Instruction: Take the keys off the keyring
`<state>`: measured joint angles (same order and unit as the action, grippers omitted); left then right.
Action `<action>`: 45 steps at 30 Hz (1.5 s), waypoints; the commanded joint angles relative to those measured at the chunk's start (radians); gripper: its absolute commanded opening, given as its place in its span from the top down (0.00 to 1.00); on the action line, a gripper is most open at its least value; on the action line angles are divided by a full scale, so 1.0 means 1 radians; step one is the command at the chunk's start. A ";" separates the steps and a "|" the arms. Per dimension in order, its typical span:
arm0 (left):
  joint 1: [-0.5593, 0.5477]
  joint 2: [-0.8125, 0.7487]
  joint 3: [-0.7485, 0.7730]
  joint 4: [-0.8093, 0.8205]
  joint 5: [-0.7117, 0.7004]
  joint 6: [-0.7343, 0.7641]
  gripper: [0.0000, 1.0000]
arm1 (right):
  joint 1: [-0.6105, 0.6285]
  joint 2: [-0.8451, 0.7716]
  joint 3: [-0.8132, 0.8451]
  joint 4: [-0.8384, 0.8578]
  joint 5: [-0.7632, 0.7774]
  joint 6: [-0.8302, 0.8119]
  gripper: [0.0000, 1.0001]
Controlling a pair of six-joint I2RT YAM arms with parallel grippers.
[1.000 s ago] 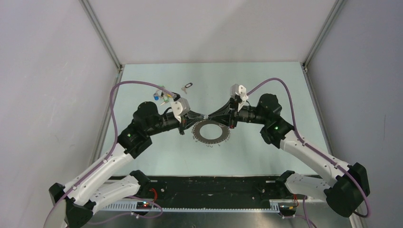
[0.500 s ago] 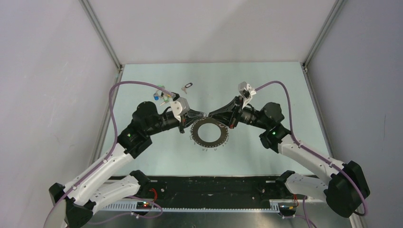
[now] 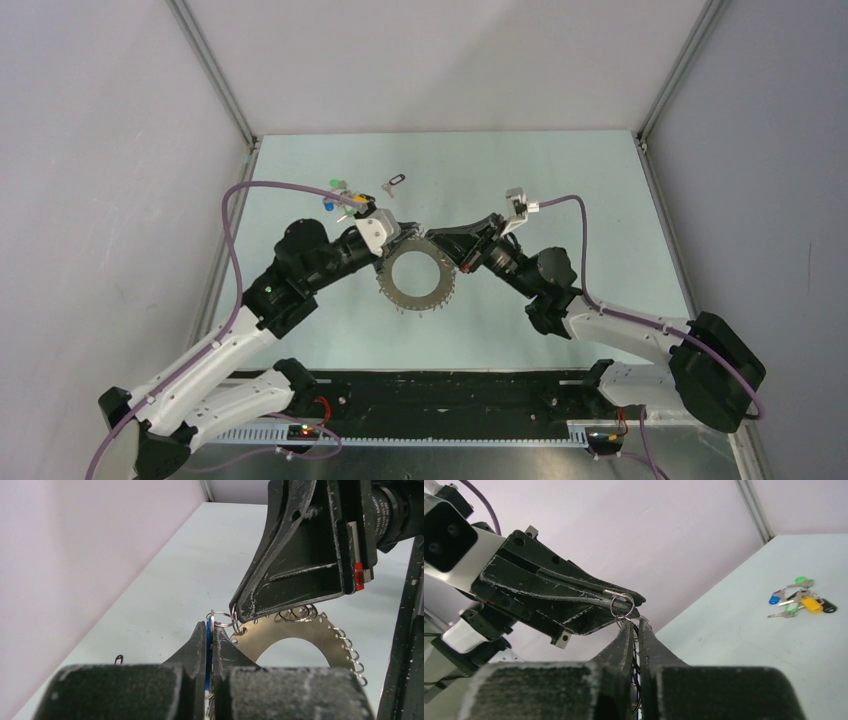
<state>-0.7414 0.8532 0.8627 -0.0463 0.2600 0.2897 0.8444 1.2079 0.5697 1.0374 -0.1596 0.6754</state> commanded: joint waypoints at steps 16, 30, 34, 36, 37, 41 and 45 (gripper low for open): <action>-0.007 -0.031 0.000 -0.018 -0.032 0.059 1.00 | -0.005 -0.185 0.021 -0.332 -0.265 -0.860 0.70; -0.007 -0.052 -0.009 -0.026 0.030 0.093 1.00 | -0.015 -0.132 0.107 -0.341 -0.242 -1.105 0.72; -0.007 -0.051 -0.006 -0.028 0.029 0.103 1.00 | -0.038 -0.117 0.138 -0.338 -0.259 -1.086 0.72; -0.008 -0.054 -0.008 -0.029 0.034 0.108 1.00 | -0.049 -0.110 0.155 -0.346 -0.288 -1.079 0.72; -0.007 -0.057 -0.009 -0.030 0.043 0.112 1.00 | -0.052 -0.107 0.167 -0.353 -0.308 -1.079 0.72; -0.007 -0.062 -0.011 -0.029 0.059 0.117 1.00 | -0.059 -0.084 0.195 -0.388 -0.361 -1.097 0.71; -0.007 -0.065 -0.012 -0.030 0.073 0.120 1.00 | -0.068 -0.075 0.218 -0.448 -0.435 -1.122 0.64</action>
<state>-0.7479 0.8146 0.8463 -0.1226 0.3008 0.3843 0.7841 1.1225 0.7311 0.6350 -0.5060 -0.4099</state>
